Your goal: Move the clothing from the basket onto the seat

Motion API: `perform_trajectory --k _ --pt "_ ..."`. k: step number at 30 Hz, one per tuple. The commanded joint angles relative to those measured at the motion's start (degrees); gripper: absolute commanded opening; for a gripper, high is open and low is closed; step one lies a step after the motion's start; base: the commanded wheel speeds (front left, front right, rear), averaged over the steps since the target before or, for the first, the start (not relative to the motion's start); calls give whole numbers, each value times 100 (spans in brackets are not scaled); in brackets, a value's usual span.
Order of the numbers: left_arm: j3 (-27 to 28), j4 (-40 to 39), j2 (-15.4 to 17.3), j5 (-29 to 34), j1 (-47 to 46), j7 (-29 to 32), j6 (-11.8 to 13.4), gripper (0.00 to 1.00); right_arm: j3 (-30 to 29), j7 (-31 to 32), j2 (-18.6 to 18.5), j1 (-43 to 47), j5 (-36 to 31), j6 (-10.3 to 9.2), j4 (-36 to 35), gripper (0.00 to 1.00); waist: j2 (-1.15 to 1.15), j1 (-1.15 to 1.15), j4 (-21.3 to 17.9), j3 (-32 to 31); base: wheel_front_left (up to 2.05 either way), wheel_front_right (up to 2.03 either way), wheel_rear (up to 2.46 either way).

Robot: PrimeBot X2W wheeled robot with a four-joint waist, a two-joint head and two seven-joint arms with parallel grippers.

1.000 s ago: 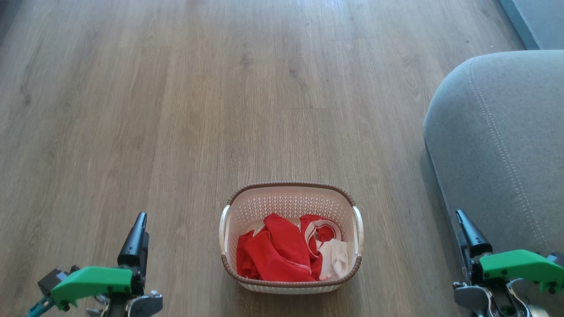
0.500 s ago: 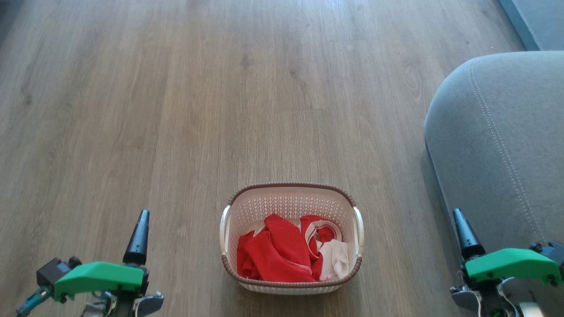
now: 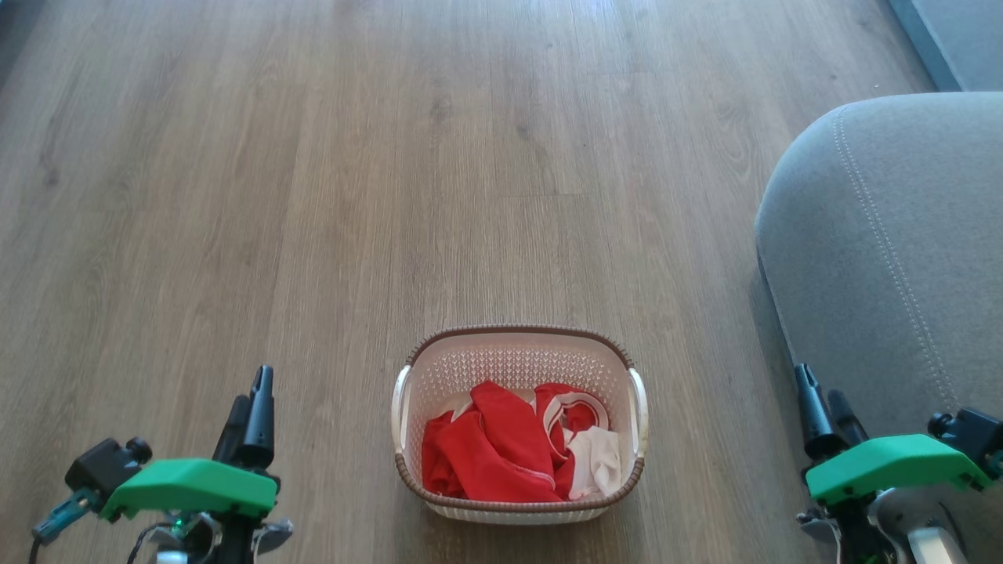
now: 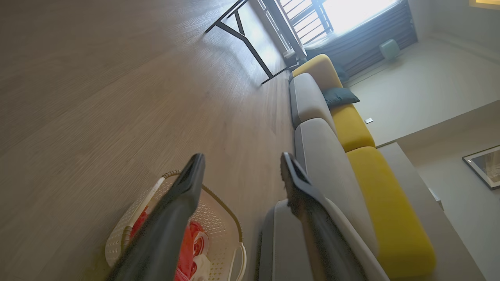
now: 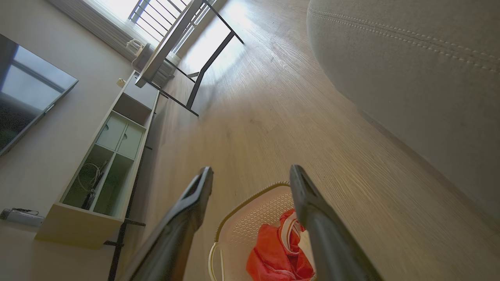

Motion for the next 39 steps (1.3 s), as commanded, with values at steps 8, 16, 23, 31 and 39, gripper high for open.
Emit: perform_trajectory --k 8,16,23,31,39 --pt "55 -259 55 785 -329 -189 -20 100 223 -195 -212 -168 -709 21 -246 100 0 0 10 9 0 0 0" --pt "15 -290 87 1365 -335 -325 -24 100 392 -329 -345 -198 -1250 23 -248 100 0 0 21 15 0 0 0" --pt "-21 -298 128 1777 -348 -427 -26 100 559 -430 -462 -211 -1593 25 -252 100 0 0 33 15 0 0 0" --pt "-54 -311 186 2339 -362 -563 -29 100 716 -564 -606 -218 -2072 28 -290 100 0 0 43 7 0 0 0" --pt "-77 -330 218 2916 -380 -698 -32 100 774 -697 -670 -209 -2526 30 -314 100 0 0 47 11 0 0 0"
